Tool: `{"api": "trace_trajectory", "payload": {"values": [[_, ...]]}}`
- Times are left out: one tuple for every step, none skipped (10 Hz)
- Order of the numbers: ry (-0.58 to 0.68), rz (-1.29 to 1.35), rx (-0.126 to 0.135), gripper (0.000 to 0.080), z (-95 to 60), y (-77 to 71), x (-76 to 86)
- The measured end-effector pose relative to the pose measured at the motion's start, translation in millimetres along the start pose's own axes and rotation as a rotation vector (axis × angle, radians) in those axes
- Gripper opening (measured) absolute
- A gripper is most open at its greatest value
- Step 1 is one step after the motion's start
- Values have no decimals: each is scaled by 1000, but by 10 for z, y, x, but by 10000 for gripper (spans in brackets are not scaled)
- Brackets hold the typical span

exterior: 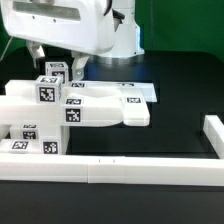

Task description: Assemble chair

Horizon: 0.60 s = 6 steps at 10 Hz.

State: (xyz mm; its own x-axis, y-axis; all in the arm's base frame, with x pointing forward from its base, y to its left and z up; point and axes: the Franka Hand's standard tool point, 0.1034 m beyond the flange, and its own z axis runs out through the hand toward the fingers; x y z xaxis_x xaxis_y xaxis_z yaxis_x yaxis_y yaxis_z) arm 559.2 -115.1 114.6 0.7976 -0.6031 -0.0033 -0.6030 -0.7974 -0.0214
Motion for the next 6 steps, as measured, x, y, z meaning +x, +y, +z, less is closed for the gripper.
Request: {"api": "trace_trajectory", "payload": {"values": [[0, -76, 0, 648, 0, 3, 1], [0, -136, 0, 648, 0, 4, 2], [0, -193, 0, 648, 0, 5, 2], [0, -268, 0, 648, 0, 6, 2], [-1, -343, -1, 648, 3, 8, -1], [-1, -400, -1, 648, 4, 10, -2]]}}
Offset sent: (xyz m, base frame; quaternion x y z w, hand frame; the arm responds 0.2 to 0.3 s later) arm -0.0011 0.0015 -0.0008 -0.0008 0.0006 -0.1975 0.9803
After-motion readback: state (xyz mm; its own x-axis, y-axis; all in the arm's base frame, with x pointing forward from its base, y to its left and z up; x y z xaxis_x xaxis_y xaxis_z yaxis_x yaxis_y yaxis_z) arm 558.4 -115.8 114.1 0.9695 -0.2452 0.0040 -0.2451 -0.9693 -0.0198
